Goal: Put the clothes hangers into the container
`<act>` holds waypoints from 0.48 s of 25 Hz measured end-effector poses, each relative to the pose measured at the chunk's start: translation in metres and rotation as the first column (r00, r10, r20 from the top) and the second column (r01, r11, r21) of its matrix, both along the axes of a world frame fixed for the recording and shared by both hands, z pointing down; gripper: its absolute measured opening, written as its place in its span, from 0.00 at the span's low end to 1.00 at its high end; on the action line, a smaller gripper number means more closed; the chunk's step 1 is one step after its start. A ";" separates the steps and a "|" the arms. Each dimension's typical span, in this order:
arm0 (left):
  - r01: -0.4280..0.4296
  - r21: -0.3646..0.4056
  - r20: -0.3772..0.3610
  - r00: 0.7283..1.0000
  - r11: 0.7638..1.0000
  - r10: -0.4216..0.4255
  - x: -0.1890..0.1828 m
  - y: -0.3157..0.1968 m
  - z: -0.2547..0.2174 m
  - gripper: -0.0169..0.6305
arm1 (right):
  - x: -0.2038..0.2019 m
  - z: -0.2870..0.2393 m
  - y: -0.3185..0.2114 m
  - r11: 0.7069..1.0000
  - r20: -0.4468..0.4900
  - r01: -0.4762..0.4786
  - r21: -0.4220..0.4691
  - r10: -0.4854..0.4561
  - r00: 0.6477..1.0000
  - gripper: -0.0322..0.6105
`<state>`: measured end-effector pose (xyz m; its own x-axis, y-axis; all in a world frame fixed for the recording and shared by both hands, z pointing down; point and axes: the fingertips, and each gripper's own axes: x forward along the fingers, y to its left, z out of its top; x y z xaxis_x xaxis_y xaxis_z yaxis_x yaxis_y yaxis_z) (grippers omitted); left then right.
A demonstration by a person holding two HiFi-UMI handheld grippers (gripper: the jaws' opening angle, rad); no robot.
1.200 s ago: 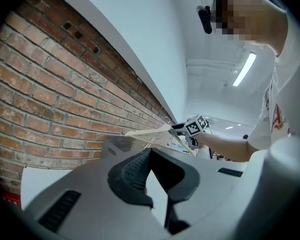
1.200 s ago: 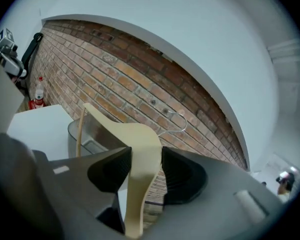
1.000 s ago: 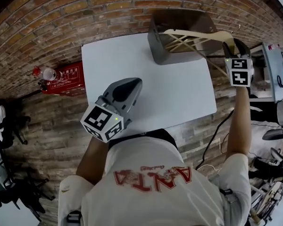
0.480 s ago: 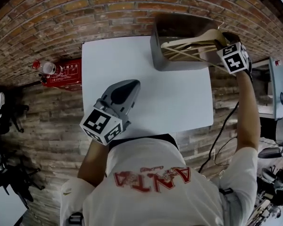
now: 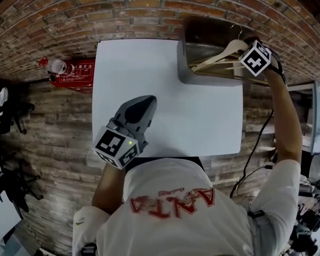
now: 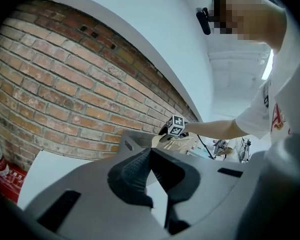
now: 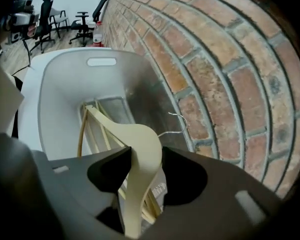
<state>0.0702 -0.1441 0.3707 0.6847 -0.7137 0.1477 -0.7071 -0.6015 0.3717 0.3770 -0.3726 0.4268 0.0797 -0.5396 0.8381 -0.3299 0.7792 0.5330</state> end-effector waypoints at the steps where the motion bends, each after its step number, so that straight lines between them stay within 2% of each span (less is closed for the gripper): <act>1: 0.010 0.000 0.000 1.000 1.000 -0.010 -0.002 0.000 0.000 0.04 | -0.002 0.006 -0.002 1.000 -0.015 0.011 -0.014 -0.011 1.000 0.35; 4: 0.023 0.003 -0.001 1.000 1.000 -0.023 -0.009 -0.001 0.000 0.04 | -0.010 0.020 -0.005 0.999 -0.049 0.035 -0.029 -0.037 0.998 0.35; 9: 0.020 0.003 -0.006 1.000 1.000 -0.020 -0.020 -0.003 0.000 0.04 | -0.013 0.017 -0.002 0.997 -0.190 0.074 -0.023 -0.077 0.979 0.37; 12: 0.002 0.004 -0.005 1.000 1.000 -0.002 -0.023 -0.002 -0.004 0.04 | -0.022 -0.016 0.007 0.996 -0.161 0.065 0.053 -0.056 0.985 0.37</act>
<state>0.0469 -0.1458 0.3671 0.6842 -0.7154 0.1415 -0.7063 -0.6018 0.3727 0.3548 -0.3651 0.4110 0.1752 -0.5945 0.7848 -0.1907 0.7615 0.6195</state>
